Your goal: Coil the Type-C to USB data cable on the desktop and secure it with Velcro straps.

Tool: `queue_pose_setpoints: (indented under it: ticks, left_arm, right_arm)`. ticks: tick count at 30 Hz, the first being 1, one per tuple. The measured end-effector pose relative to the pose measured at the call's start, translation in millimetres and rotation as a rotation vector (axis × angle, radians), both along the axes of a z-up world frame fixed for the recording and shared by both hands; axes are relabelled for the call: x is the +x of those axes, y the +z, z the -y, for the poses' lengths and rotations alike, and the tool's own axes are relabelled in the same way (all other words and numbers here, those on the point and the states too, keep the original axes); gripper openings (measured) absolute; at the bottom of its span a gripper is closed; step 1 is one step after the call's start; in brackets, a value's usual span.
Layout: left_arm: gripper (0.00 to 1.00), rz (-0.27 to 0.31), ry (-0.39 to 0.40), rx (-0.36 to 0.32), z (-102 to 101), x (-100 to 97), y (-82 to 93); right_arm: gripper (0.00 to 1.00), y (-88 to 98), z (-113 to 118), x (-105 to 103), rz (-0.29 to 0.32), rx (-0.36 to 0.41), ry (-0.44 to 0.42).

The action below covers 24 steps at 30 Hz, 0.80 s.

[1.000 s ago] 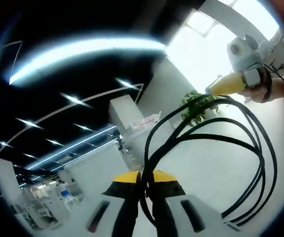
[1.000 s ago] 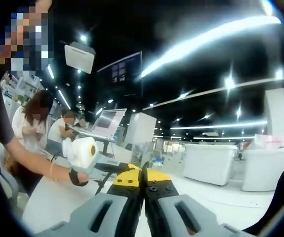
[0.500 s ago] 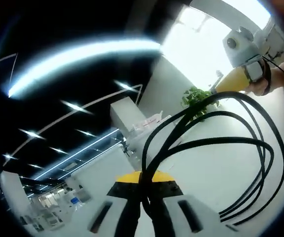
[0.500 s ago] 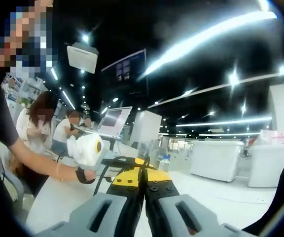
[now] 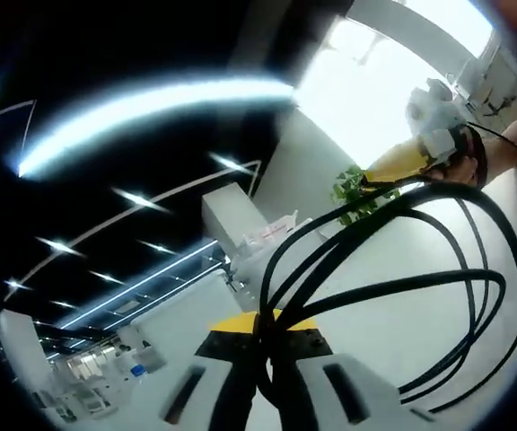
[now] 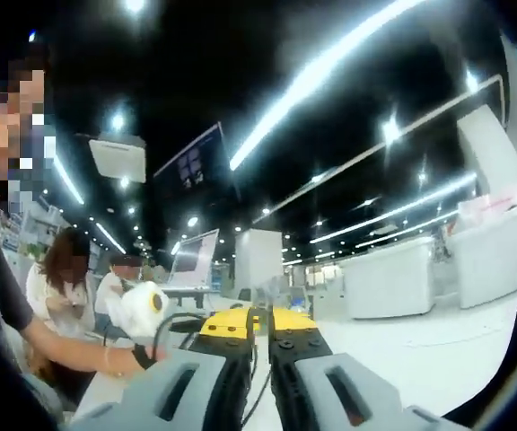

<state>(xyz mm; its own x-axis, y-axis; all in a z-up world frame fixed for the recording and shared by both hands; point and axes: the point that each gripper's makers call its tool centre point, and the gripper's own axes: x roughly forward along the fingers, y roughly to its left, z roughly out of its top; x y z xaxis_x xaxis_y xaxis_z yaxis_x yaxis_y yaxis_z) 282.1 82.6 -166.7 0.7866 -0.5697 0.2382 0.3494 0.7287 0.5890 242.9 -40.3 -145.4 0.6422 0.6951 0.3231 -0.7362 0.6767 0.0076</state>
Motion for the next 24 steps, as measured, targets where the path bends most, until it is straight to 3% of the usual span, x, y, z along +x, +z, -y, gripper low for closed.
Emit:
queue_pose_setpoints:
  ticks: [4,5,7,9,14,18,24]
  left_arm:
    - [0.04,-0.001,-0.015,0.003,3.6,-1.3,-0.7]
    - [0.04,-0.001,-0.018,0.004,4.3,-1.7,-0.9]
    - [0.04,-0.003,-0.025,0.004,5.6,-2.2,-1.5]
    - [0.04,-0.006,-0.031,0.003,6.5,-2.6,-1.9]
    - [0.04,-0.01,-0.035,0.004,6.7,-2.8,-2.8]
    - [0.05,-0.01,-0.035,0.005,6.3,-3.0,-2.8]
    - [0.05,-0.005,-0.039,0.008,7.9,-4.5,-2.0]
  right_arm:
    - [0.12,-36.6,-13.5,27.2,-0.136,-0.068,0.011]
    - [0.18,-45.0,-20.5,33.0,-0.163,-0.098,0.02]
    - [0.19,-56.2,-31.4,41.9,-0.191,-0.145,0.031]
    - [0.16,-62.7,-42.9,57.1,-0.236,-0.131,0.023]
    - [0.16,-72.0,-73.4,79.0,-0.365,-0.065,0.121]
    - [0.16,-76.1,-86.6,85.5,-0.388,-0.045,0.145]
    - [0.19,-72.6,-98.9,82.9,-0.354,-0.073,0.168]
